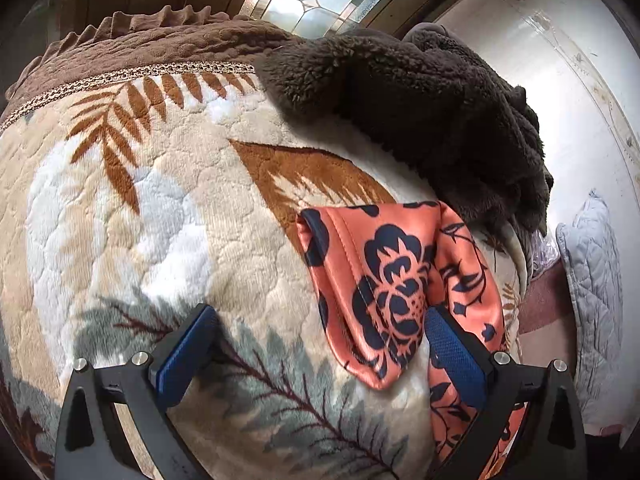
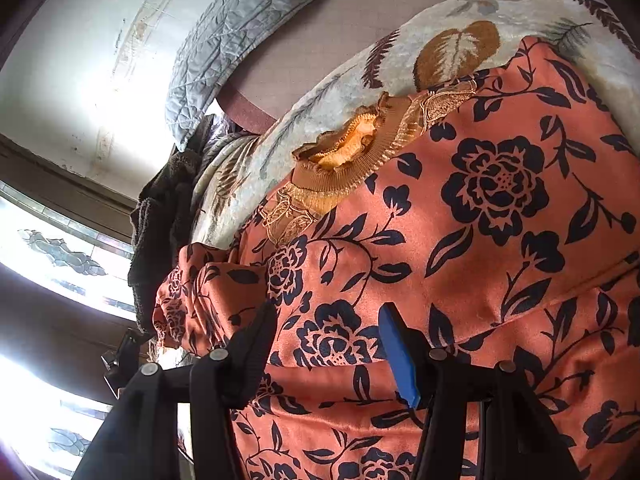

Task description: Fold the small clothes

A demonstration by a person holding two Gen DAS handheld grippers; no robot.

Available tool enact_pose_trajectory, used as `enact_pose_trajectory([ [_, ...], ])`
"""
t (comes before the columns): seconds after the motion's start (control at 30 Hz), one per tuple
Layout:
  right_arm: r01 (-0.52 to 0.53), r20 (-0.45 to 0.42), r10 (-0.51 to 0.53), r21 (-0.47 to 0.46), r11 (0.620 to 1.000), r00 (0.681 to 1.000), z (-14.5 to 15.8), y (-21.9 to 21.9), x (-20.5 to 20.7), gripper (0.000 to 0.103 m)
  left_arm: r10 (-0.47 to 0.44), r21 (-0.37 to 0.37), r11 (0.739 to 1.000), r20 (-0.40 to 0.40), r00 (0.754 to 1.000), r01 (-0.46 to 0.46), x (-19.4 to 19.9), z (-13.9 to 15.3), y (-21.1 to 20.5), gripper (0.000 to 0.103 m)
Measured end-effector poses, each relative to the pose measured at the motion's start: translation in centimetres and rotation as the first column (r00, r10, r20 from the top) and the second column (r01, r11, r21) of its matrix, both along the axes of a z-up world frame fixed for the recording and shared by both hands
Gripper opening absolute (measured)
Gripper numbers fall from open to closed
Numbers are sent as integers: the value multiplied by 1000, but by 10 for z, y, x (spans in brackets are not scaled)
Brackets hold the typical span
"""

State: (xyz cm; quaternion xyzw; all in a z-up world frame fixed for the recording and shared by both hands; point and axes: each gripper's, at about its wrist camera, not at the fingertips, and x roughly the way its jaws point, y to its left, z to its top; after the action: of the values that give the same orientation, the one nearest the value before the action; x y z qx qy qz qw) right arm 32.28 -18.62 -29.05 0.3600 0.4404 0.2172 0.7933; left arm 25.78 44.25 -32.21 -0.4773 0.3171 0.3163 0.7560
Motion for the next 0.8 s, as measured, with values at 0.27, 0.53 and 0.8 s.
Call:
enact_pose_trajectory([
  [0.27,-14,-5,14,-35,999,1000,-2,14,7,57,-100,-78,991,124,987,110,26,-9,20,29],
  [0.53,25,16,-24,-74,997,1000,2,7,4,57,-231,123,972,316,920,202,18,83,-6,6],
  [0.8,92,68,-88,-69,993,994,17,-17,-5,57,-623,358,777,326,711,517,32,186,-172,5],
])
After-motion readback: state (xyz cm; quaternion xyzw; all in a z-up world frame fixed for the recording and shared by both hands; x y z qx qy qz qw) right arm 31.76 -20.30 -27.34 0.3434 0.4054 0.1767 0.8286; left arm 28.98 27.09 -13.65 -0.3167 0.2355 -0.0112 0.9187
